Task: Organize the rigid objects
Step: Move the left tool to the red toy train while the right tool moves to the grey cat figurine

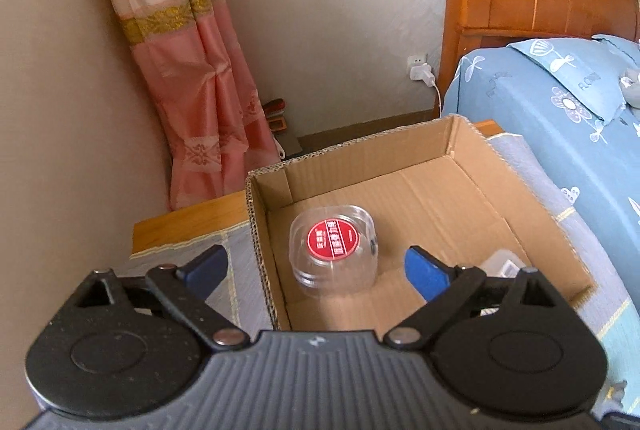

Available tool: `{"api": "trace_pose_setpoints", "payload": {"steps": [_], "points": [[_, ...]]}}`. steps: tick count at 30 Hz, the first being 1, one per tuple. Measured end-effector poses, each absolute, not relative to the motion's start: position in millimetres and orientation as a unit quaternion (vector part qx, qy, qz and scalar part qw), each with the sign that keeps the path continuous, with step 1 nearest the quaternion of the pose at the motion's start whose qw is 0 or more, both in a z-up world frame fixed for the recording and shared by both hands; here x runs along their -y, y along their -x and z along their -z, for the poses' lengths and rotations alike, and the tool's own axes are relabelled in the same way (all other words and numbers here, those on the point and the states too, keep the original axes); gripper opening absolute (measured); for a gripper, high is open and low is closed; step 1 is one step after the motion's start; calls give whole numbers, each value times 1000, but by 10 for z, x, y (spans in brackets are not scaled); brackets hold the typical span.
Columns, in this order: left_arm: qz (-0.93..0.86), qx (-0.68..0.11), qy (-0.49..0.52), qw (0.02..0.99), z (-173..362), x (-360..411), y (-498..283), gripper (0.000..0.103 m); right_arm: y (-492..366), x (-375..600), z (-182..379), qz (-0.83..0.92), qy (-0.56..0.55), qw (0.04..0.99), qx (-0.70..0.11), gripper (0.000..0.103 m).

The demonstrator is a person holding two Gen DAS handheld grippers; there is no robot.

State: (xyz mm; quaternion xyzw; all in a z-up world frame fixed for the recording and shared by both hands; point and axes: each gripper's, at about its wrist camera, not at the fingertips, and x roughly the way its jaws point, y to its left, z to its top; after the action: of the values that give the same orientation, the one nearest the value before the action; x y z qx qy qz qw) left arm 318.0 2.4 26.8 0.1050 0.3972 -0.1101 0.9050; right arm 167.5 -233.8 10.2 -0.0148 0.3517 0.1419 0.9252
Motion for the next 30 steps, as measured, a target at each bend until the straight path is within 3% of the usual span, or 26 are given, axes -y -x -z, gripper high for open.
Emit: {"api": "trace_pose_setpoints", "payload": {"steps": [17,30], "points": [[116,-364,-113,917,61,-126,-1995,98,-1147,2506,250,-61,-35,936,-345,103],[96,-408,-55,906,559,-422,-1325,98,-1038,2610,546,-49,-52,926,-369,103]]}}
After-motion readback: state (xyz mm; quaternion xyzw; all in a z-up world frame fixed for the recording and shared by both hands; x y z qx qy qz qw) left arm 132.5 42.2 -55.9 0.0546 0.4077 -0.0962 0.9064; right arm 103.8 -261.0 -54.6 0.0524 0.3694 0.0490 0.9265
